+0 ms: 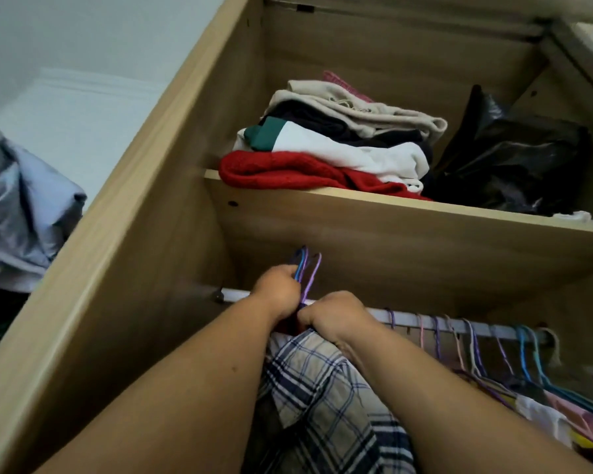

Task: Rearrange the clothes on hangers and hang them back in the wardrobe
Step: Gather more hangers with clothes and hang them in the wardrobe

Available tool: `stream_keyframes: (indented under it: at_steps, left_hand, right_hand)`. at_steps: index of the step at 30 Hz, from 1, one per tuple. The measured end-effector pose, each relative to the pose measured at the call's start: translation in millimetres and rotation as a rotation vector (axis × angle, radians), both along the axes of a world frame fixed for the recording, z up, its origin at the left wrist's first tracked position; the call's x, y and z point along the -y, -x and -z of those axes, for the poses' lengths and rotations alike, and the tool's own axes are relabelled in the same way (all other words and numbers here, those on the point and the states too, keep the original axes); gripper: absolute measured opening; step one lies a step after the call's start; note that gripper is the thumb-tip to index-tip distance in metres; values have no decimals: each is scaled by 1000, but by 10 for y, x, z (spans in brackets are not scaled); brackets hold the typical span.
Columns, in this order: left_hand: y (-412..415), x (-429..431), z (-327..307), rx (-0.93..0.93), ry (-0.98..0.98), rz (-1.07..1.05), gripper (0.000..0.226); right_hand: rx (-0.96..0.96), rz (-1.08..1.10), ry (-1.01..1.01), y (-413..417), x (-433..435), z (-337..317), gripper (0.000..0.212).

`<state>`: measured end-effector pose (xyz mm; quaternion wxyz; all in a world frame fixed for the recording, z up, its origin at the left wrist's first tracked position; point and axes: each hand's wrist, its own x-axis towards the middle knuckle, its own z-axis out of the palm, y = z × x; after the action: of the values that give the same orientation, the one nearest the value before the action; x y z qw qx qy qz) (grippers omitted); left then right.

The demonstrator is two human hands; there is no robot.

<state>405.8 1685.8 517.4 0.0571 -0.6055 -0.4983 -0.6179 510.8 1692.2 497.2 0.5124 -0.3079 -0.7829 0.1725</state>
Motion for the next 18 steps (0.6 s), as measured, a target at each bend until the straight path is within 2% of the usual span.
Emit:
stream_keyframes:
  at_steps: [6,8,11,14,18]
  left_hand:
    - [385,-288,229,183,101,42,29]
    - [442,-399,353,233,115,162,30]
    - [458,-521,520,338,168,236,31]
    - [555,-555,645,402,162,246,33]
    - [624,-502,657,473,125,242,18]
  right_hand:
    - [17,-18,32,303,-464,-5,20]
    - [10,-50,70,396,-596,24,26]
    - [14,-34,162,501,-707,158,15]
    - [25,-123,216,595,-810,276,28]
    - [-39,-208,186,581,-878,306,24]
